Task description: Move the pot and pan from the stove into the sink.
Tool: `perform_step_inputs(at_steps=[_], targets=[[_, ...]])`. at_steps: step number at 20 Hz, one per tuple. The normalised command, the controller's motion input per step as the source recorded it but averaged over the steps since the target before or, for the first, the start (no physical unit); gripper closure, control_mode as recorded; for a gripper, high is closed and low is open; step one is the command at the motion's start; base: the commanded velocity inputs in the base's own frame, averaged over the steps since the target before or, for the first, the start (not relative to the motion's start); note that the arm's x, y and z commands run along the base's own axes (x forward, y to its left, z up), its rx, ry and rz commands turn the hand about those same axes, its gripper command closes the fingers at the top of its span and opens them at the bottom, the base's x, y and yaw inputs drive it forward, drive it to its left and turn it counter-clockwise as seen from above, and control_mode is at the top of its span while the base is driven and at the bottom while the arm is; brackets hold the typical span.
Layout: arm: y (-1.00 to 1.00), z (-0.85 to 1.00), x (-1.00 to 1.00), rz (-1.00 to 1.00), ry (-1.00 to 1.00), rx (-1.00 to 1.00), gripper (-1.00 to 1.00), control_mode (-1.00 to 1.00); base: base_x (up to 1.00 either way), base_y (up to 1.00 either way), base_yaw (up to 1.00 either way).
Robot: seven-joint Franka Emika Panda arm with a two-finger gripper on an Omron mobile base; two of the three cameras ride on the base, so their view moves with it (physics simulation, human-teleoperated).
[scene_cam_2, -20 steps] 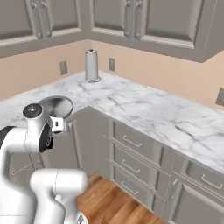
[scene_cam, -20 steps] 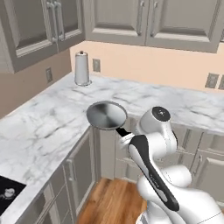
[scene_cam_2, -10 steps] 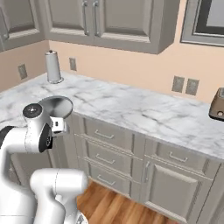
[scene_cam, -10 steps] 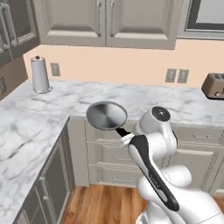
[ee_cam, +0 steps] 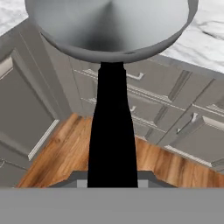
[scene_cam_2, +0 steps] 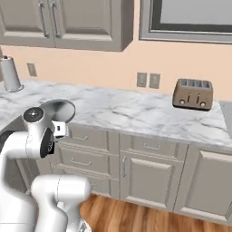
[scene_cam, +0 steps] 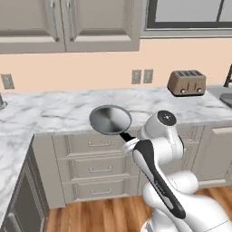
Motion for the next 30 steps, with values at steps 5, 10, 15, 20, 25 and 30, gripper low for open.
perform_step_inputs(at_steps=[5, 10, 15, 20, 25, 30], targets=[[0.00, 0.00, 0.00, 0.00, 0.00, 0.00, 1.00, 1.00, 0.00, -0.29, -0.44], [0.00, 0.00, 0.00, 0.00, 0.00, 0.00, 1.00, 1.00, 0.00, -0.31, -0.44], [0.00, 0.00, 0.00, 0.00, 0.00, 0.00, 1.00, 1.00, -0.01, -0.29, -0.34], [0.00, 0.00, 0.00, 0.00, 0.00, 0.00, 1.00, 1.00, 0.24, 0.06, 0.00], [0.00, 0.00, 0.00, 0.00, 0.00, 0.00, 1.00, 1.00, 0.80, 0.27, 0.01], [0.00, 0.00, 0.00, 0.00, 0.00, 0.00, 1.00, 1.00, 0.55, 0.15, 0.05]])
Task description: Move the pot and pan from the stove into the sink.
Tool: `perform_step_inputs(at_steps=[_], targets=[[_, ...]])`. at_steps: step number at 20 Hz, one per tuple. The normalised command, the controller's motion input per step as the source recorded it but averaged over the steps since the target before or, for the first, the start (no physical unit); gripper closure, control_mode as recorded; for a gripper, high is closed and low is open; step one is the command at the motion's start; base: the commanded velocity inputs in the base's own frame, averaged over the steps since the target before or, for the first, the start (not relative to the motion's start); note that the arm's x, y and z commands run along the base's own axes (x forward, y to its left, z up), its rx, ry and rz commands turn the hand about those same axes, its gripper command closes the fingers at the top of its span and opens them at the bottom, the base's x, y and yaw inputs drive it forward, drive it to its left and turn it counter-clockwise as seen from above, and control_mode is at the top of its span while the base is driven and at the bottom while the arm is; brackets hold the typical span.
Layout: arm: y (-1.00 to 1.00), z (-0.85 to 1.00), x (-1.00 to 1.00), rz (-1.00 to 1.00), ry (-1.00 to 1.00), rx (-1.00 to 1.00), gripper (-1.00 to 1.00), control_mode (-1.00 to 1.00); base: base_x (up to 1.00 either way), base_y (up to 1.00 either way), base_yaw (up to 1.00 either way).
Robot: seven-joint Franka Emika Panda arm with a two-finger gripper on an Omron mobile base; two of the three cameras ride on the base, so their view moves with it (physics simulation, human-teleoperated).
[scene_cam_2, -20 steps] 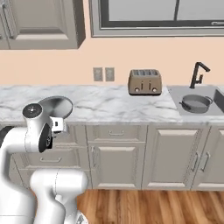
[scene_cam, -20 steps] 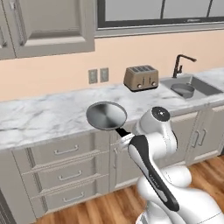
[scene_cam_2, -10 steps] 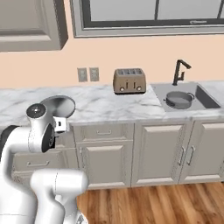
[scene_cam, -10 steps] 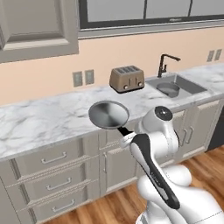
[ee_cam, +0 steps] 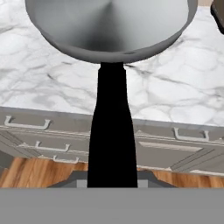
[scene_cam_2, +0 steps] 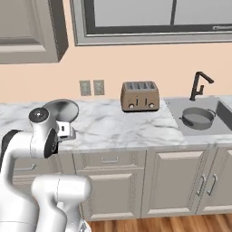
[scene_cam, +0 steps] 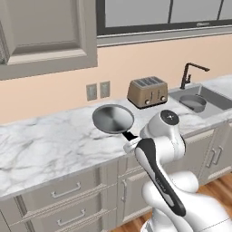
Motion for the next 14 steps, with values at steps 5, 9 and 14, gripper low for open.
perform_step_inputs(at_steps=[5, 9, 14], targets=[[0.00, 0.00, 0.00, 0.00, 0.00, 0.00, 1.00, 1.00, 0.03, -0.15, 0.00], [0.00, 0.00, 0.00, 0.00, 0.00, 0.00, 1.00, 1.00, 0.24, -0.70, 0.00], [0.00, 0.00, 0.00, 0.00, 0.00, 0.00, 1.00, 1.00, 0.33, -0.92, 0.00]])
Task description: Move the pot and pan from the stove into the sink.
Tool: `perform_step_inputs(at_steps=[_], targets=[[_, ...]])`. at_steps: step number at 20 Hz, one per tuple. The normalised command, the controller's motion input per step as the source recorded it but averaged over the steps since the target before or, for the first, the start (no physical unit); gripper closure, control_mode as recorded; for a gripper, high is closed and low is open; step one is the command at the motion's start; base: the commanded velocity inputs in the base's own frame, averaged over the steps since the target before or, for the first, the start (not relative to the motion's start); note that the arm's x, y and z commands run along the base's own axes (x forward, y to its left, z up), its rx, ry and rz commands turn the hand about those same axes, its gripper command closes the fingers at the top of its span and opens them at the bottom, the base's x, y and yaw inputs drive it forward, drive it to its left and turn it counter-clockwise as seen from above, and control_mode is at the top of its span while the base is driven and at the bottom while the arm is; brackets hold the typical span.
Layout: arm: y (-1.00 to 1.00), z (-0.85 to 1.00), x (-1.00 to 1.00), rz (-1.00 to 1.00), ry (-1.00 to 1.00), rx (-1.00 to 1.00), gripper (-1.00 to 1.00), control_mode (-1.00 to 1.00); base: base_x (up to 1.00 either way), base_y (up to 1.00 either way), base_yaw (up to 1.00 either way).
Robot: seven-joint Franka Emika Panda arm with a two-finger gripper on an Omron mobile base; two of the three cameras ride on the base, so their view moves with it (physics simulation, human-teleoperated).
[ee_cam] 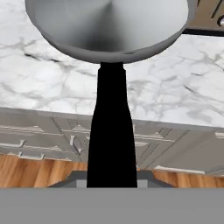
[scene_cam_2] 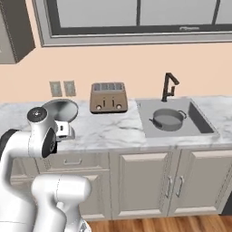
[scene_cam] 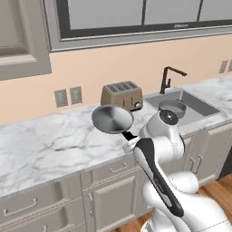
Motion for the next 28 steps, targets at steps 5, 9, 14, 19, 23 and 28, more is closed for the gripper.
perform_step_inputs(at_steps=[5, 9, 14, 19, 23, 28], targets=[[0.00, 0.00, 0.00, 0.00, 0.00, 0.00, 1.00, 1.00, 0.37, -0.99, 0.00], [0.00, 0.00, 0.00, 0.00, 0.00, 0.00, 1.00, 1.00, 0.39, -0.99, 0.00], [0.00, 0.00, 0.00, 0.00, 0.00, 0.00, 1.00, 1.00, 0.35, -1.00, 0.00], [0.00, 0.00, 0.00, 0.00, 0.00, 0.00, 1.00, 1.00, 0.27, -0.97, 0.00], [0.00, 0.00, 0.00, 0.00, 0.00, 0.00, 1.00, 1.00, 0.09, -0.69, -0.01], [0.00, 0.00, 0.00, 0.00, 0.00, 0.00, 1.00, 1.00, 0.38, -0.01, 0.00]])
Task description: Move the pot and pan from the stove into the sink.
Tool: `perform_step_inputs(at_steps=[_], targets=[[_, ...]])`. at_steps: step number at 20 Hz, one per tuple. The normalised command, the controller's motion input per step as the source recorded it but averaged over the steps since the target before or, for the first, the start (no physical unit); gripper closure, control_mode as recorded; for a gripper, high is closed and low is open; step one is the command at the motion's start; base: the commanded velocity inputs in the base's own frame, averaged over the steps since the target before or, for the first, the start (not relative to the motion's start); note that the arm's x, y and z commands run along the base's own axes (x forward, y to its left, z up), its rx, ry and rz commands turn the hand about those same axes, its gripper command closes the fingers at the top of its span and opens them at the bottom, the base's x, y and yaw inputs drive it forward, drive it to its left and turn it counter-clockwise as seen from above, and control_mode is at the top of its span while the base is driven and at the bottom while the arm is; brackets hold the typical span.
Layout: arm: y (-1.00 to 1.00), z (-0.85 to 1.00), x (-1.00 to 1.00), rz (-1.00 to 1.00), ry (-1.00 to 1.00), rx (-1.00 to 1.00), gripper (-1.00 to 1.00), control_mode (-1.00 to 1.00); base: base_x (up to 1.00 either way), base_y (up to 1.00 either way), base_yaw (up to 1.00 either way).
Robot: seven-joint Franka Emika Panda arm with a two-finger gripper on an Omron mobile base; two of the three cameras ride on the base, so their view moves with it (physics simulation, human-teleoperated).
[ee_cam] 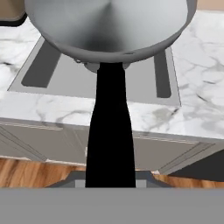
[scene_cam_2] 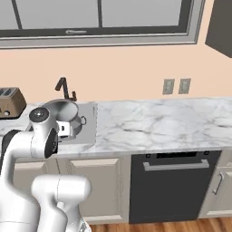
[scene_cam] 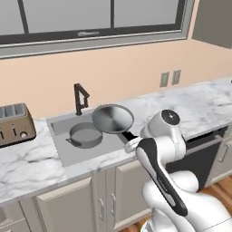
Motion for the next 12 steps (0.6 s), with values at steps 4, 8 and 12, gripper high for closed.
perform_step_inputs(at_steps=[4, 8, 12], targets=[[0.00, 0.00, 0.00, 0.00, 0.00, 0.00, 1.00, 1.00, 0.69, 0.01, -0.02], [0.00, 0.00, 0.03, 0.00, 0.00, 0.00, 1.00, -1.00, 0.32, 0.05, -0.03], [0.00, 0.00, 0.03, 0.00, 0.00, 0.01, 1.00, -1.00, 0.00, 0.00, 0.00]])
